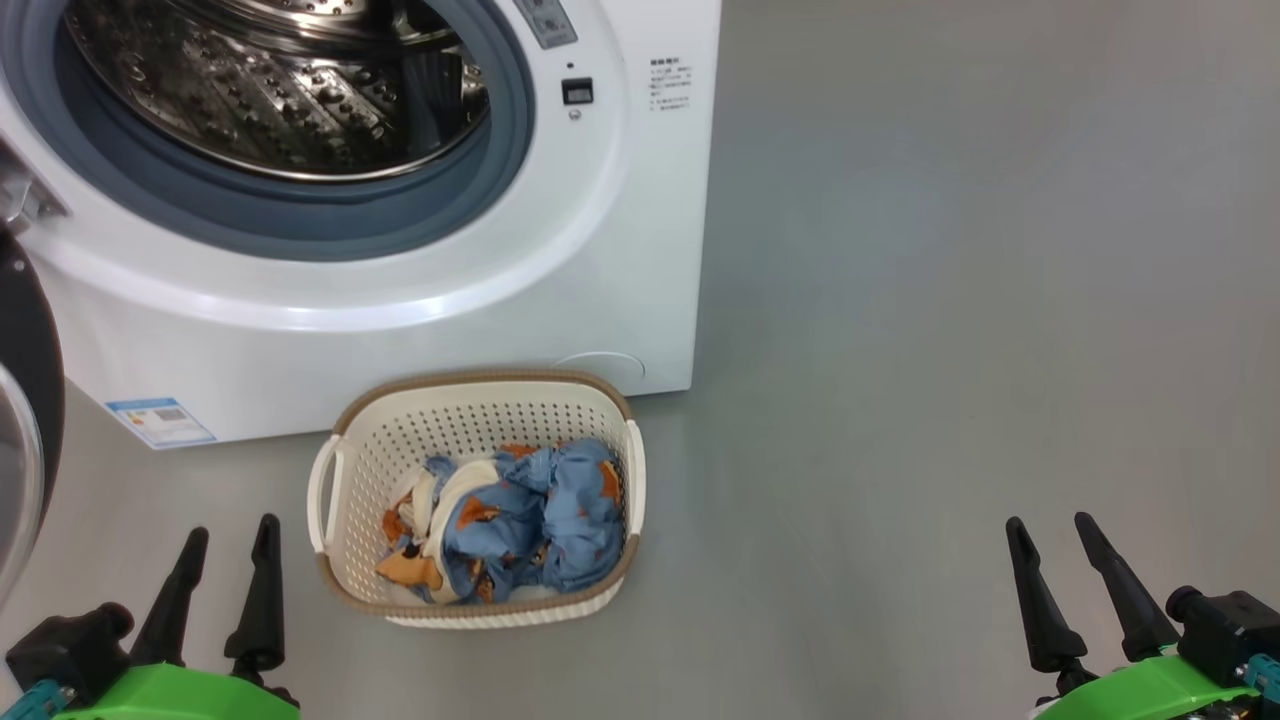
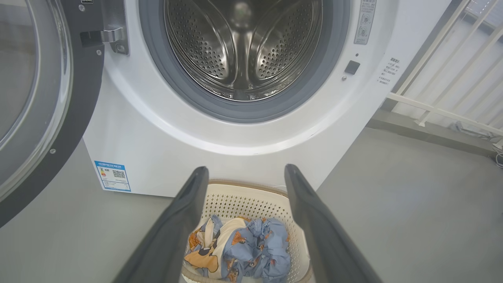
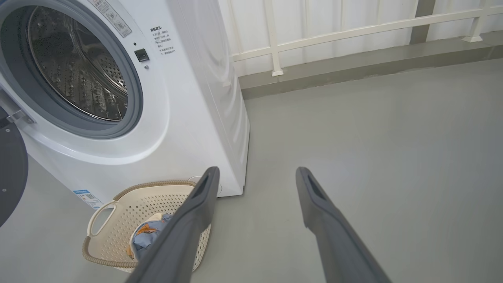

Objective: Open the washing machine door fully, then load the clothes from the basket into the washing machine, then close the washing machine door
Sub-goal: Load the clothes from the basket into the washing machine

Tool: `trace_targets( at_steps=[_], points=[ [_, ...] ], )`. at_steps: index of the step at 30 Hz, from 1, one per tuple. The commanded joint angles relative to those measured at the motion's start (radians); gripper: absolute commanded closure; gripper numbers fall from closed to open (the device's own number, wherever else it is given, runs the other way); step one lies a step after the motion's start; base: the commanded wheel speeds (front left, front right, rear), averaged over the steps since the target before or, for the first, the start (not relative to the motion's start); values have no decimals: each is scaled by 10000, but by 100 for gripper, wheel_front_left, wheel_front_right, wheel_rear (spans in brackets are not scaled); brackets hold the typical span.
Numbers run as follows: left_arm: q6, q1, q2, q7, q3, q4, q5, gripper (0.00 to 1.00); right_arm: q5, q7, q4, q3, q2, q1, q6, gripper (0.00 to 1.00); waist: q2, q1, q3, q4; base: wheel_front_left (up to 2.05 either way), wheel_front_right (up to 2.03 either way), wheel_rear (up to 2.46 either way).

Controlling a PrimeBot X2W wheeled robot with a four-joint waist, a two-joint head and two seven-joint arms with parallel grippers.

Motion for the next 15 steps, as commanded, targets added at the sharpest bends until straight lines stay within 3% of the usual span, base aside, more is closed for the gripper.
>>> trace_targets(
  at_steps=[1,15],
  points=[
    [-25,-393,353,-55,368,-256,-97,0,-11,-120,-265,217,-79,-206,29,0,0,0,20,-1,93,-151,58],
    [-25,-486,355,-55,508,-279,28,0,-15,-120,-263,242,11,-329,29,0,0,0,151,-25,89,-126,37]
  ],
)
